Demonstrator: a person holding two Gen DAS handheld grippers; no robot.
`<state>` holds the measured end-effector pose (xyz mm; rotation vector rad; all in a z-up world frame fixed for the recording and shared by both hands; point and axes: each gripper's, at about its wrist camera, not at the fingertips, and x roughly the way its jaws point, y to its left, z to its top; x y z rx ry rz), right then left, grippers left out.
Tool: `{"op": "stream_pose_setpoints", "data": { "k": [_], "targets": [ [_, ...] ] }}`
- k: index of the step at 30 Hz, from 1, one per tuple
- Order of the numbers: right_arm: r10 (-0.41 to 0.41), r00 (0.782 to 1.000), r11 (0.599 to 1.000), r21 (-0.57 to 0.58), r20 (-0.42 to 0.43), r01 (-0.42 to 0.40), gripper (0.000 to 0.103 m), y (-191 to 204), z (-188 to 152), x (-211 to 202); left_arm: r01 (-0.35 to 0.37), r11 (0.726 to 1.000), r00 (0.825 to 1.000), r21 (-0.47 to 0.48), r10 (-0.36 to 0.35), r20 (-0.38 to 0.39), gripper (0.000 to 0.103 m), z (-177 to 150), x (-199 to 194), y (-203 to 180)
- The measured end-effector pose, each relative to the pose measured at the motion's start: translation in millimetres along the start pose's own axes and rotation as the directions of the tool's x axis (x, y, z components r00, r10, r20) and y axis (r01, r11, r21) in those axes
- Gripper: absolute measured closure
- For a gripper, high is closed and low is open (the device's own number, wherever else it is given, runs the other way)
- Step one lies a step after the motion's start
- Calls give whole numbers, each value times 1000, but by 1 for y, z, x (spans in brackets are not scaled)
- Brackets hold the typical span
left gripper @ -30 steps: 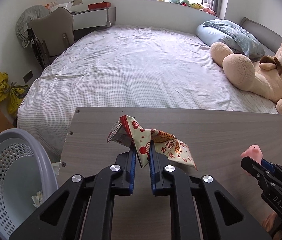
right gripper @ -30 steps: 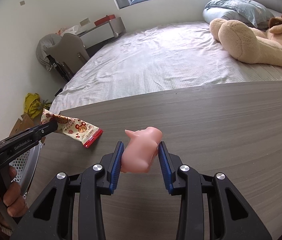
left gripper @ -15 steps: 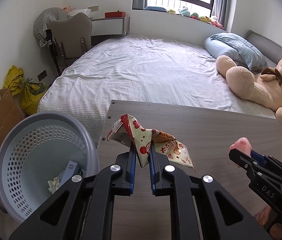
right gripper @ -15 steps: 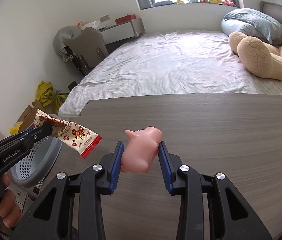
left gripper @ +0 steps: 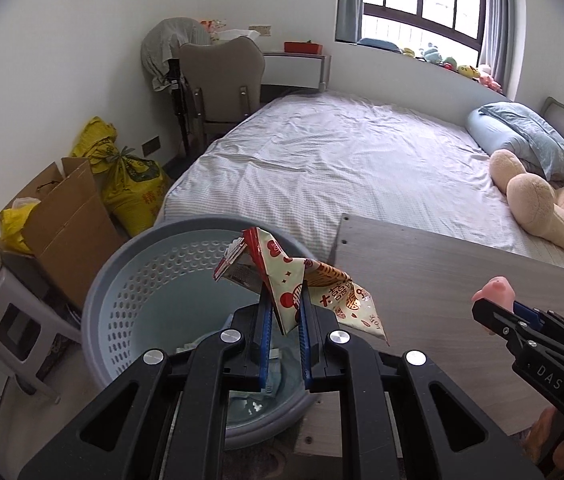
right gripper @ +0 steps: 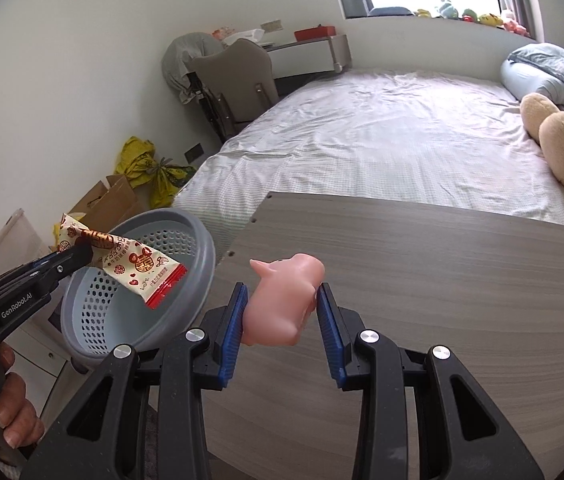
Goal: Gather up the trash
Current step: 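Carry the wrapper and pig over the blue basket with both tools, then open both tools to drop the wrapper and pig into the basket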
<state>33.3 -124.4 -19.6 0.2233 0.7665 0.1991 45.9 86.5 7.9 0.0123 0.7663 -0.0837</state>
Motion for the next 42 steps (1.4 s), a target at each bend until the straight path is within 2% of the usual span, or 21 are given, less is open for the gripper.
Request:
{"op": "stream_pose_setpoints", "data": {
  "k": [10,22,36,37,40,42],
  "targets": [
    [90,995,992,-88,-40,-93,68,60,15,34,-81,993,996,-82,78,-39,91,-8,13,59],
    [115,990,982,-142,-83,-126,68,94,27,68,-108,990,992,-86,102,-70,91,-9,33,77],
    [121,983,974,-172,-139,-144,65,108,26,99,-114,988,989,-104,103,-104,91,-6,53,89],
    [123,983,973,-176,-140,-147,65,109,26,99,-118,988,989,-104,107,-103,89,-6,52,89],
    [125,984,972,-182,-125,-147,57,110,27,96,-126,986,989,-113,116,-97,71,-6,48,91],
    [125,985,972,-182,-120,-146,55,110,27,94,-134,984,988,-117,123,-90,65,-6,45,92]
  ]
}}
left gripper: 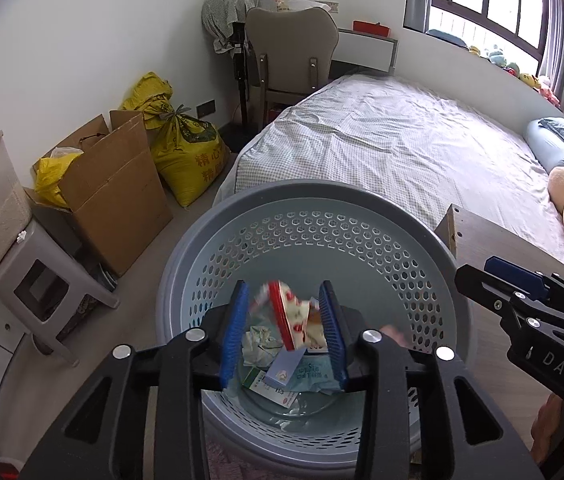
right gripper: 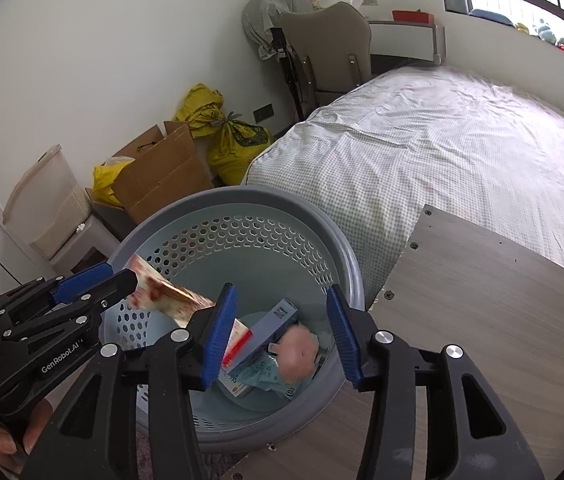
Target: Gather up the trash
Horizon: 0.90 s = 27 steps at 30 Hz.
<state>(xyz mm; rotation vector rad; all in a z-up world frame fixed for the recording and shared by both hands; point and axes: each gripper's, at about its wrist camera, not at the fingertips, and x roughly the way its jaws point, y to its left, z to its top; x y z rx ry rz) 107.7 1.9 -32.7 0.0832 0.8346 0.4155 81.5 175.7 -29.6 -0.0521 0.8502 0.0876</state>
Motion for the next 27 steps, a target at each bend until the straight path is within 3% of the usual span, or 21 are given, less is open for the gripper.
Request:
{"op": "stream_pose_setpoints", "data": {
  "k": [10,27],
  "targets": [
    [-15,1000,1000,0,4,15,50,2,-3,-3,-28,999,1000,-18,28,5,45,-8,-9,7],
    [-29,999,999,-12,19,30,40,6,-5,-10,-66,997,998,-37,65,-11,32,-8,-12,10]
  ]
}}
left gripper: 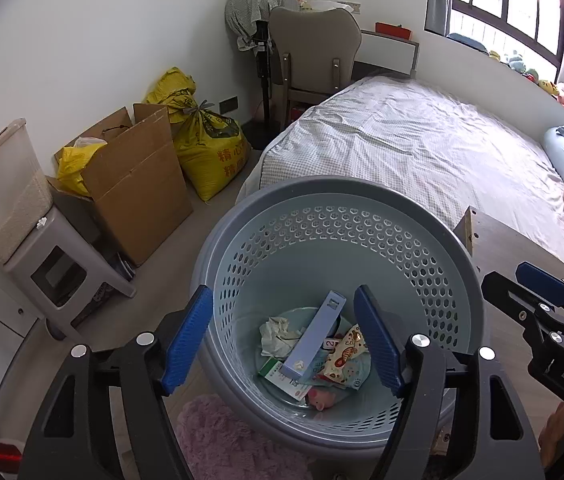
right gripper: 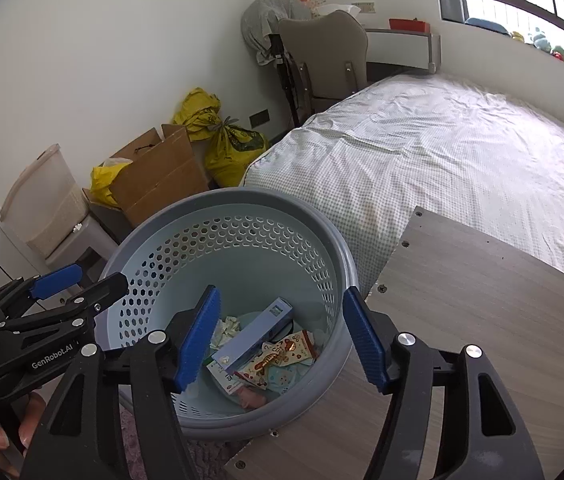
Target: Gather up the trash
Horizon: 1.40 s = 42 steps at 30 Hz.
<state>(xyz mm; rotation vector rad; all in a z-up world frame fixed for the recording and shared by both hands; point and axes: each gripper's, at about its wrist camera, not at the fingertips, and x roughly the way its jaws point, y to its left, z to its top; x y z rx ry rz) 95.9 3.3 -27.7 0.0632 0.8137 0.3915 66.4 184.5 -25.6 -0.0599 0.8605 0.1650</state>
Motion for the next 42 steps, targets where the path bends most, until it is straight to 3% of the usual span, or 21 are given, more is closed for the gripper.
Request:
{"op": "stream_pose_setpoints", "data": {
  "k": [4,7,24,28,42],
  "targets": [
    [-3,1000,1000,3,1,3,39,-1,0,0,-4,1000,1000,1,4,-2,30,0,0,-1],
    [-7,1000,1000,8,9,7,32,-1,0,-2,-8,1000,1000,3,8,-3,30,0,0,-1],
    [-15,1000,1000,8,10,14,24,-2,0,-3,-19,1000,1000,-17,19,-13,23,1,1,5],
    [-15,1000,1000,9,10,15,18,-3,-1,-3,-21,1000,1000,-22,20,-17,22,1,2,7],
    [-18,1000,1000,10,10,18,15,-4,-1,-2,-32,999,999,-24,32,-17,21,2,3,6]
  ]
}}
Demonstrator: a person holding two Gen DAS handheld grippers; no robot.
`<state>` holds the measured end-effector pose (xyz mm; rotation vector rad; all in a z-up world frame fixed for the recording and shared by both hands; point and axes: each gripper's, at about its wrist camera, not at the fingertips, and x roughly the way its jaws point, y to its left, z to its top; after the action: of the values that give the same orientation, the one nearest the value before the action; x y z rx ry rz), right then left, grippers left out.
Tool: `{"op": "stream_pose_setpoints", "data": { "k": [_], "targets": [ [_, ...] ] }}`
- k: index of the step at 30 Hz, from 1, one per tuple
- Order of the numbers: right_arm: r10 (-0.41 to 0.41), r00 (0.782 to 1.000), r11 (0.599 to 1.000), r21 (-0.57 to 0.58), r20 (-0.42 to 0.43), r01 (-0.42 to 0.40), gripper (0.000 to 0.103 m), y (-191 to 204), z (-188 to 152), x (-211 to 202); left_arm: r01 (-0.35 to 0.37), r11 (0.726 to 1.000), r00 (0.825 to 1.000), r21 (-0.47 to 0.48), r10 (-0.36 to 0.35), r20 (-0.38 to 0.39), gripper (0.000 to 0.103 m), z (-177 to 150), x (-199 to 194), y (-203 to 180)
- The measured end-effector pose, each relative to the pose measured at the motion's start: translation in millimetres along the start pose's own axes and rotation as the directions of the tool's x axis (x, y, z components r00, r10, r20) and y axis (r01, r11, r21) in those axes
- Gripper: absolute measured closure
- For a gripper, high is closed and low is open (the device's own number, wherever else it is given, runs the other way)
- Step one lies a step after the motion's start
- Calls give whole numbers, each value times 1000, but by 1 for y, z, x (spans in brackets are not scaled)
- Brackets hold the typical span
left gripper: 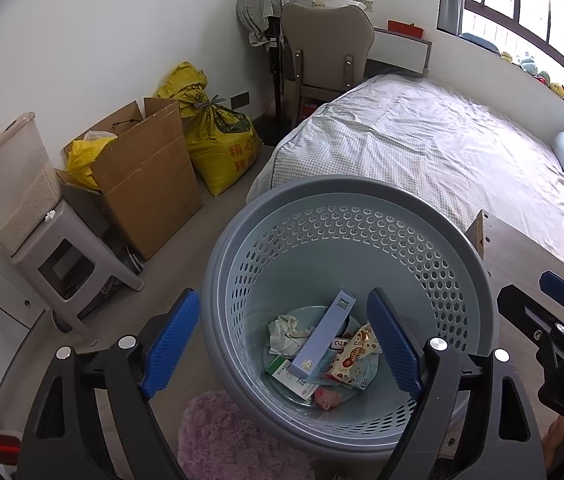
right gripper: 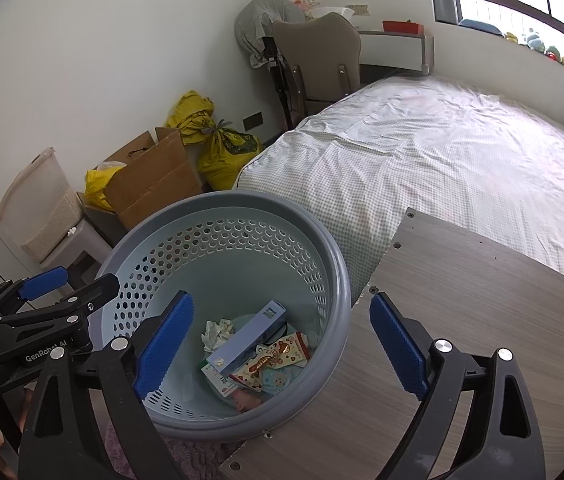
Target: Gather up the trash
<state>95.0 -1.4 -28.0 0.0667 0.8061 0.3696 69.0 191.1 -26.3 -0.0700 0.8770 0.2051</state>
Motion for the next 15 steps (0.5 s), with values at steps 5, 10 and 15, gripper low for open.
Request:
{"op": "stream_pose_setpoints", "data": {
  "k": [5,10,15],
  "targets": [
    [0,1000,1000,-1,1,0,15,0,0,0,-5,1000,1000,1,5,2,21,0,-1,0],
    [0,1000,1000,0,0,0,15,1,0,0,-36,999,999,9,36,19,21,1,-2,0],
    [0,1000,1000,-1,0,0,14,1,0,0,-36,999,999,9,36,22,21,3,-3,0]
  ]
}}
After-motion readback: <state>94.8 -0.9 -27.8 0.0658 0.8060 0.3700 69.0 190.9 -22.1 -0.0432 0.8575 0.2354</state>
